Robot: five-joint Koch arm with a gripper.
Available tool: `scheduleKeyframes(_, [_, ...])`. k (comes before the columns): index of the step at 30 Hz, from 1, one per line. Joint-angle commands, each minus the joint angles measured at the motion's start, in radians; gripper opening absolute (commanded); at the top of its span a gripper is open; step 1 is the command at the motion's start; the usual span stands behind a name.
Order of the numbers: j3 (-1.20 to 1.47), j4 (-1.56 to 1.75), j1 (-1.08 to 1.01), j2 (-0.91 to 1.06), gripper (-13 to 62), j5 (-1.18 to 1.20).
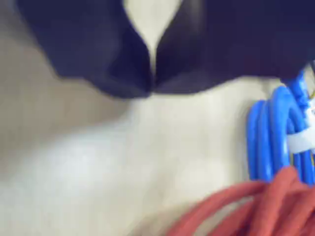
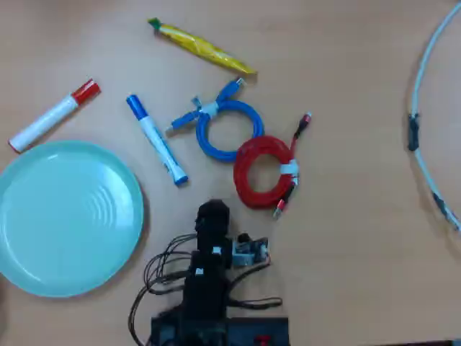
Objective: Pick up the blue pen and put it in the green bowl
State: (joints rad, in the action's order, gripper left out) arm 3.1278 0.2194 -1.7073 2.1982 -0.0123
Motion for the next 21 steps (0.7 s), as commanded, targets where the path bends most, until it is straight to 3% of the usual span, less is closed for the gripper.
scheduleKeyframes(1, [0.0,-0.008,0.064,0.015,-6.5,-0.003])
scheduleKeyframes(6, [-0.071,-0.123,0.078,0.014,-6.5,-0.003])
scheduleKeyframes(16, [-0.477,-0.752,0.109,0.009,-6.5,0.017])
scheduleKeyframes(21, [-0.709,-0.983,0.144,0.005,-6.4,0.186])
